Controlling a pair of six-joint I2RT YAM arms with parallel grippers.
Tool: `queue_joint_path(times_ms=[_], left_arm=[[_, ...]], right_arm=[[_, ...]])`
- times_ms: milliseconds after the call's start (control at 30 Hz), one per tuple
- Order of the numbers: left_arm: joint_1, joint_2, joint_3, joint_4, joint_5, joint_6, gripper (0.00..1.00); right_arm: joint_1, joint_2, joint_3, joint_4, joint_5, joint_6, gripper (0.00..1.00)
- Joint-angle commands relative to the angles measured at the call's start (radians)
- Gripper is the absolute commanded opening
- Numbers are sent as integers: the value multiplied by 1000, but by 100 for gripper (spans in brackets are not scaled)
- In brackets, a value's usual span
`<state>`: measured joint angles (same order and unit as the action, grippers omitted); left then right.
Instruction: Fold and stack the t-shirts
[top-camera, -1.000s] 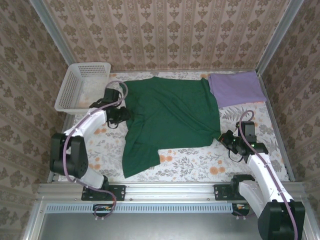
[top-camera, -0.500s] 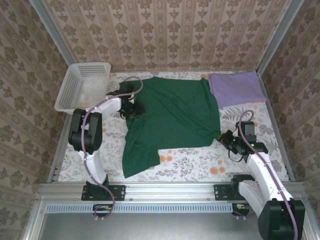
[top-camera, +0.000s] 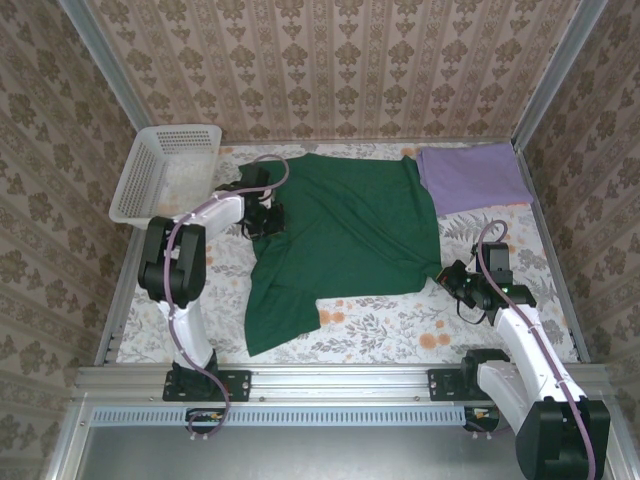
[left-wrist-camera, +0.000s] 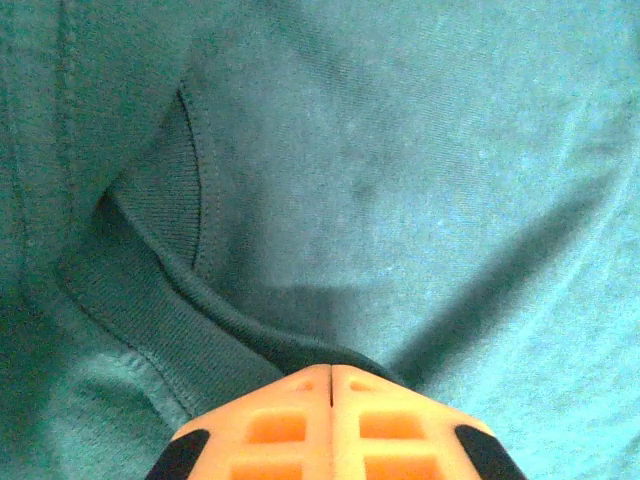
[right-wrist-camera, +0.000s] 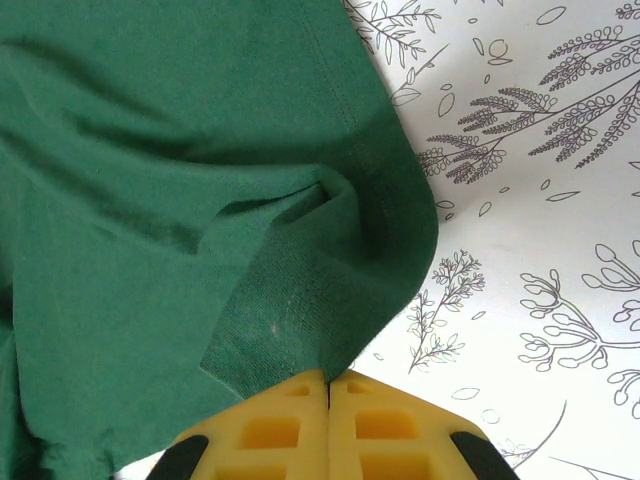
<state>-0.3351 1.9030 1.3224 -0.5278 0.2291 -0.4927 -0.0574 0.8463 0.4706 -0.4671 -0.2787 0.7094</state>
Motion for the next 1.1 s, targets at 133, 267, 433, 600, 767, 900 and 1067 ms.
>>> queue_joint_path(times_ms=[133, 267, 433, 600, 767, 900, 1067], left_arm=[[6, -98, -30, -23, 2, 6, 0], [14, -172, -81, 2, -32, -16, 0], [19, -144, -38, -42, 17, -1, 34], [-10, -56, 34, -92, -4, 38, 59], [-9, 21, 73, -100, -15, 66, 69], [-10, 59, 93, -115, -23, 99, 73], [-19, 67, 84, -88, 36, 101, 61]], right_arm=[[-6, -2, 26, -5, -10, -19, 0], [-8, -4, 31, -9, -11, -21, 0], [-9, 1, 30, 2, -8, -20, 0], [-10, 6, 24, 14, -14, -14, 0], [-10, 8, 25, 8, -16, -20, 0], [-12, 6, 25, 3, -14, -25, 0], [-13, 15, 19, 14, -16, -21, 0]])
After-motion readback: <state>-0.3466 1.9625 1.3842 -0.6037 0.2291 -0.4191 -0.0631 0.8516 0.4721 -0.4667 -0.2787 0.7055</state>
